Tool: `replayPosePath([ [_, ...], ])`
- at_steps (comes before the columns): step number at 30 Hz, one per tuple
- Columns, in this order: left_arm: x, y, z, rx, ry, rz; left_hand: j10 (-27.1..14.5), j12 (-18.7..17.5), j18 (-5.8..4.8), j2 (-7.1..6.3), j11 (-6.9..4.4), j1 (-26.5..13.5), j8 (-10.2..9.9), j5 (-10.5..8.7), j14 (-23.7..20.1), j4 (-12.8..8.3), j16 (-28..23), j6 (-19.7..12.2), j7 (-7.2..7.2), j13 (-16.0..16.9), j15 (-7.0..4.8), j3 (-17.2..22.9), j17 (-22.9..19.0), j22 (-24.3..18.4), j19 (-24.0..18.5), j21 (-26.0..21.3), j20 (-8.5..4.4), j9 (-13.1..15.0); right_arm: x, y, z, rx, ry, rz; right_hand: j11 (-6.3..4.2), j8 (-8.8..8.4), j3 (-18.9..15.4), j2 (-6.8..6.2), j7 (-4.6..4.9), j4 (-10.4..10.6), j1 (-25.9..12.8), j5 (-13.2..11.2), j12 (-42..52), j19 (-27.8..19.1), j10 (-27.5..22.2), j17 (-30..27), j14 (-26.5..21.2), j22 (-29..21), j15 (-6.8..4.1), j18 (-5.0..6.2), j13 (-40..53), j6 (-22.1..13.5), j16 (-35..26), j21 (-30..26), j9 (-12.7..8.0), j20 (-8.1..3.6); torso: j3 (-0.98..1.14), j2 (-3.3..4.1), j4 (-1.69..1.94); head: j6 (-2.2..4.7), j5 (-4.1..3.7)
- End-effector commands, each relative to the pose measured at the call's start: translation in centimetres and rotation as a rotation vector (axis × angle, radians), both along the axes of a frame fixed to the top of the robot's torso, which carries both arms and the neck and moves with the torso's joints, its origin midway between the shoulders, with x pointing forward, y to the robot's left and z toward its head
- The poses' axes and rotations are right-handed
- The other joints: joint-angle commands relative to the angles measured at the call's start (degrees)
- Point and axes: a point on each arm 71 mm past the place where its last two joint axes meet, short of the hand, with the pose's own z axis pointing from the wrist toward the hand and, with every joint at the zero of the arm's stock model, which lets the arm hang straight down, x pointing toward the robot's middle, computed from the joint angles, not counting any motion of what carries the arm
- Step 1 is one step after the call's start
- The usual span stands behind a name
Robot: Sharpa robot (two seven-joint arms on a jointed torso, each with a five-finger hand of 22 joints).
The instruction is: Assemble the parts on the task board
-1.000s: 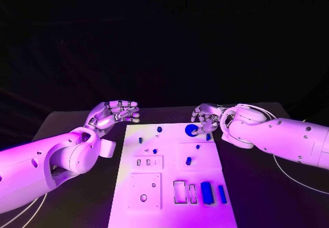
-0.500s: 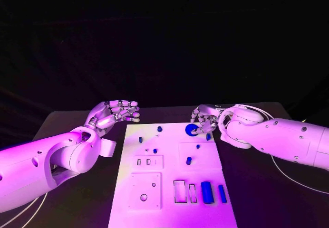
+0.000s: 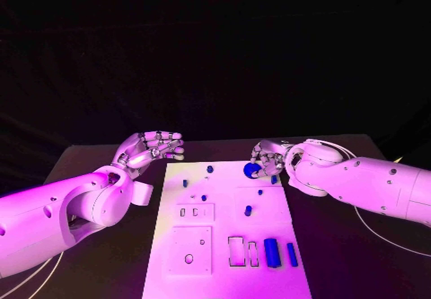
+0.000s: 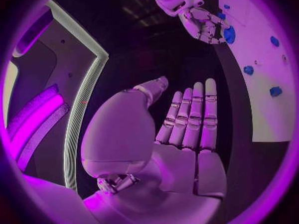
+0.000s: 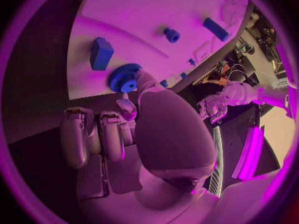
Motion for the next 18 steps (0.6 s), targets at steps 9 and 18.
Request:
replayPosePath([
  [9,-0.02,-0.19,0.12,-0.011,-0.002,-0.019,-0.17,0.07,0.49,0.32,0.04,-0.12,-0.27,-0.30,-0.42,-0.16,-0.20,-0.26,1.72,0.09,-0.02,-0.33,0.06,0.06,-0.39,0.37,-0.03,0.06,0.05,-0.34,-0.59,-0.050,0.022,0.000,-0.10,0.01,1.32,0.60,-0.18,-0.14,0.26,0.09,0.57,1.03,0.76,12.16,5.30,8.25,-0.09,-0.68,0.35,0.90,0.32,0.45,-0.54,-0.13,-0.02,-0.04,-0.07,-0.23,0.10],
  [18,0.00,-0.18,0.10,-0.011,0.000,-0.019,-0.17,0.07,0.49,0.32,0.04,-0.12,-0.27,-0.30,-0.42,-0.16,-0.20,-0.26,1.72,0.09,-0.02,-0.33,0.06,0.06,-0.39,0.37,-0.03,0.06,-0.11,0.03,-0.45,-0.047,-0.009,0.015,-0.65,-2.00,13.80,0.16,-0.67,-0.92,2.70,-5.51,1.52,1.43,2.72,12.62,5.39,9.22,-0.56,-0.85,2.30,5.32,0.52,1.01,-4.12,-0.55,0.00,-0.04,-0.03,-0.30,0.02],
])
